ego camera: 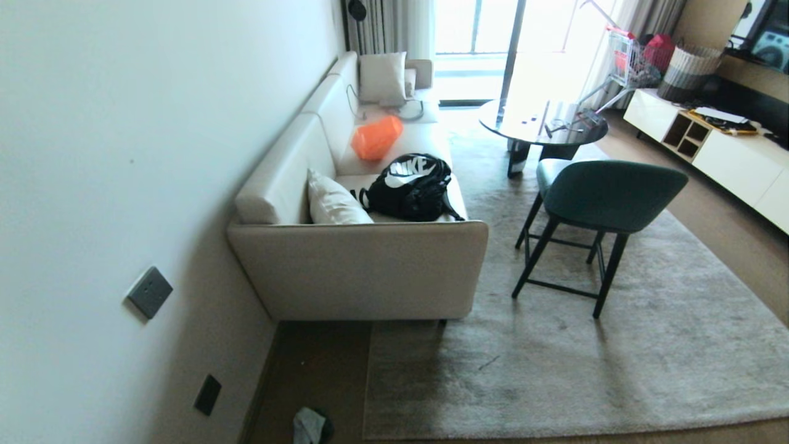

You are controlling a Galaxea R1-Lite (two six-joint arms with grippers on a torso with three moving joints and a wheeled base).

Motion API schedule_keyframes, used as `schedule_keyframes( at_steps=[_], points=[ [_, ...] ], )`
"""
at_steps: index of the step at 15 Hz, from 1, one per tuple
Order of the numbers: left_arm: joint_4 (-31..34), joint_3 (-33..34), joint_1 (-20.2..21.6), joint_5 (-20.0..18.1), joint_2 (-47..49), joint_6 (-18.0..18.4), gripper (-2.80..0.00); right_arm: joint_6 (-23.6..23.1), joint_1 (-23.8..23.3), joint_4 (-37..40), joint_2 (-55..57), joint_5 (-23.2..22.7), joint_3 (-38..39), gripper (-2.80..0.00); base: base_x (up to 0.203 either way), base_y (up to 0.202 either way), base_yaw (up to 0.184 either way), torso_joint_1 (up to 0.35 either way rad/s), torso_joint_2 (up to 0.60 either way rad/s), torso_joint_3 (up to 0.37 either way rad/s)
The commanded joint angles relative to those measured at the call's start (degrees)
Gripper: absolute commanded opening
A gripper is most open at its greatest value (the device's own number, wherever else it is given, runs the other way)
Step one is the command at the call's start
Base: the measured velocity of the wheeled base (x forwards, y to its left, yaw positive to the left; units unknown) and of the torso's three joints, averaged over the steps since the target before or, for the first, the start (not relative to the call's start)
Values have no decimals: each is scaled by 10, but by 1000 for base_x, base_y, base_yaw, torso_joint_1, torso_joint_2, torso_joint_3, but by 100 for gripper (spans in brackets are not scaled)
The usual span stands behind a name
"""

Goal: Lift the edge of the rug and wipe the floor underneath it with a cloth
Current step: Pick up the rag

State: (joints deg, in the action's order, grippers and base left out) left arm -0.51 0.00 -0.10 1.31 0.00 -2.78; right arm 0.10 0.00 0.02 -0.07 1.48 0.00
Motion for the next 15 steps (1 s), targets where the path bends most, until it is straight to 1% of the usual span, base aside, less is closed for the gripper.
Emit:
schedule_keyframes(
  at_steps=[1, 8, 15],
  points=[
    [0, 0, 0, 0, 0, 0, -280, 0, 0, 0, 1, 0, 0, -280, 0, 0, 0, -135, 331, 198],
    [0, 0, 0, 0, 0, 0, -280, 0, 0, 0, 1, 0, 0, -280, 0, 0, 0, -137, 361, 215],
    [0, 0, 0, 0, 0, 0, -280, 0, 0, 0, 1, 0, 0, -280, 0, 0, 0, -176, 525, 342]
  ],
)
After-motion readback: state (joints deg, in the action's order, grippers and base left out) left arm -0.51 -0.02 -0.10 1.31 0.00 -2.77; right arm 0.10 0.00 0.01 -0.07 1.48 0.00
